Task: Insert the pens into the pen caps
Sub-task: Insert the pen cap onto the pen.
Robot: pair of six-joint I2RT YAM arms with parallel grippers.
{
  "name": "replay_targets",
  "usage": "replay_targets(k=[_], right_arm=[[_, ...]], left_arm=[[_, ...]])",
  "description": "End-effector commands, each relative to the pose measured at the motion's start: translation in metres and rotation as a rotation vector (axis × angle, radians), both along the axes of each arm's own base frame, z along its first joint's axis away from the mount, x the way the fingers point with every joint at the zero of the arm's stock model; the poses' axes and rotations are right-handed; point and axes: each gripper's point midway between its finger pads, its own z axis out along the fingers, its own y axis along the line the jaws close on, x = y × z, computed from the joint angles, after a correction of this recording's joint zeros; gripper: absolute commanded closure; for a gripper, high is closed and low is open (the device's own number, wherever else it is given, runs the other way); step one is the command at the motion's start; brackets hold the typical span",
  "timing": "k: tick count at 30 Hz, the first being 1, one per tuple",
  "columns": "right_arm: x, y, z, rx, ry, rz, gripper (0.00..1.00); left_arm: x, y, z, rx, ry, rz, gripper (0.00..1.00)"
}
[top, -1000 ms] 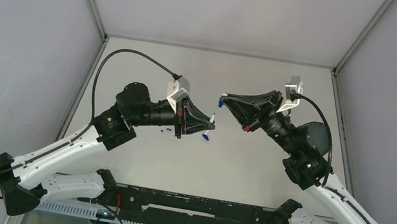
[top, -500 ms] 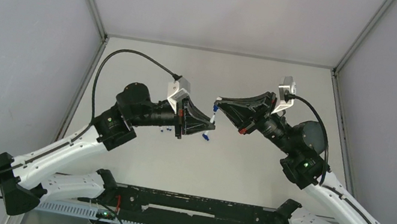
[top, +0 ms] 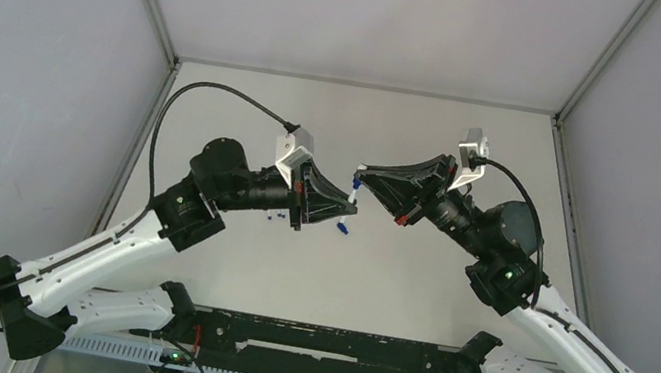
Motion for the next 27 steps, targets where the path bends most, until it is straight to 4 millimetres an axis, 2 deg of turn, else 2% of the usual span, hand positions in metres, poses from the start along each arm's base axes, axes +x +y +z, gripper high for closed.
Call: replay_targets(k=[1,20,27], right_arm=[[-0.001,-0.001,0.006,0.013,-0.023,-0.008,1.0],[-0.001,0.007,-0.006,-0.024,0.0,0.017,1.0],[-0.005,0.01,-0.013,-0.049,0.013,0.035,1.0]], left_arm=[[-0.006,0.006,0.04,-0.083,-0.091,0.002,1.0],[-0.004,0.008,0.042,-0.089,-0.096,0.024,1.0],[0.008,0.014,0.042,-0.101,-0.081,0.104,1.0]])
